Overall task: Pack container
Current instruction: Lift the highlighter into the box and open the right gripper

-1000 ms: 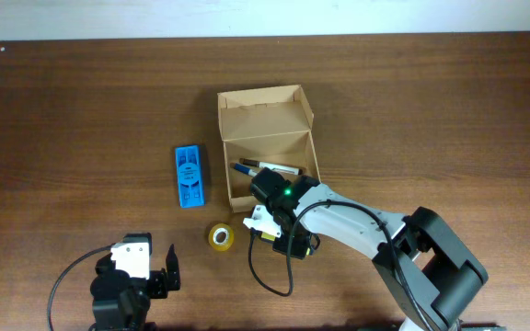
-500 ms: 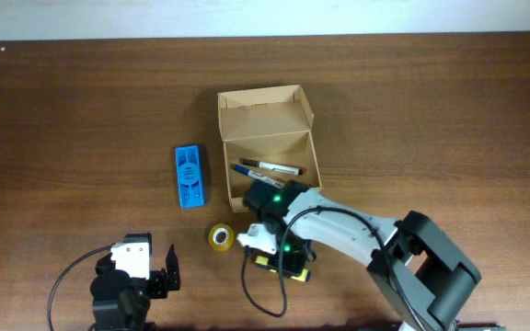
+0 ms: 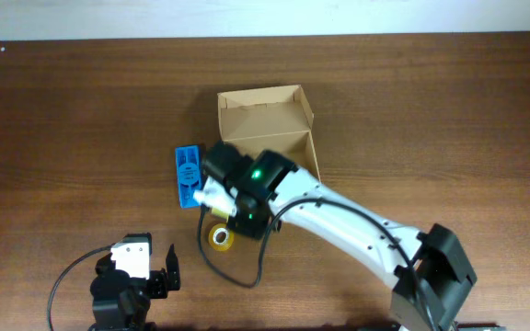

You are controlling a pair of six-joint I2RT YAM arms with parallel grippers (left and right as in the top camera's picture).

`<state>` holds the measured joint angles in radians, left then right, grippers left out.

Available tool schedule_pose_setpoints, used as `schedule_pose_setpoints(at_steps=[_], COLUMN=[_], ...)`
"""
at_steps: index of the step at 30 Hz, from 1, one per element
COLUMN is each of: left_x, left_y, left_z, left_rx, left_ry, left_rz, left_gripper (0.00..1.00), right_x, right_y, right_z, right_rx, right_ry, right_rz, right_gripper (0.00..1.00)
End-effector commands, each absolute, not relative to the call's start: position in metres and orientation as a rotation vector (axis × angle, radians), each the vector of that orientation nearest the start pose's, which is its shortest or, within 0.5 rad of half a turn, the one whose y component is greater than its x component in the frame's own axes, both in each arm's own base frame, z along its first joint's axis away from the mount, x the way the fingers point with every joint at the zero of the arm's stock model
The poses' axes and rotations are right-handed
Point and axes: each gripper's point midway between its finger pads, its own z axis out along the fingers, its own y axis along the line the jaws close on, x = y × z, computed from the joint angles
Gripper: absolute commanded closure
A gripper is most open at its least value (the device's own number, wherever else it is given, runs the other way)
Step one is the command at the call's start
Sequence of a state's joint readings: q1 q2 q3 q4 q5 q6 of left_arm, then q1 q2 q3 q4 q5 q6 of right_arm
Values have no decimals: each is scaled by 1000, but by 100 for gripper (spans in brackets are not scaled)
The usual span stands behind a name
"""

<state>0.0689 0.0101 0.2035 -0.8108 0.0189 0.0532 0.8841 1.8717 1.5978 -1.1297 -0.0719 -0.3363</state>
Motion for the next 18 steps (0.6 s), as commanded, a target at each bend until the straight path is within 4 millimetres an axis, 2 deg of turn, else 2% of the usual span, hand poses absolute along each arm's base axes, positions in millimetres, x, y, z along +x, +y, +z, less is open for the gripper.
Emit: schedule_pose_setpoints(at_steps=[1, 9, 14, 18], left_x=[185, 185, 185, 185], left_y=[10, 10, 10, 10], left_z=[78, 78, 78, 78], left_rx=[8, 8, 8, 8], left_ry=[2192, 2192, 2192, 2192], left_rz=[58, 58, 58, 58], left_gripper=[0, 0, 0, 0], right_x=[289, 346, 370, 376], right_y=[286, 244, 236, 238], right_z=[136, 144, 148, 143], right_rx=[-1554, -1398, -1386, -1392], right_ry=[2437, 2453, 2389, 2382], right_rz=[-56, -106, -120, -97], right_gripper=[88, 88, 88, 88])
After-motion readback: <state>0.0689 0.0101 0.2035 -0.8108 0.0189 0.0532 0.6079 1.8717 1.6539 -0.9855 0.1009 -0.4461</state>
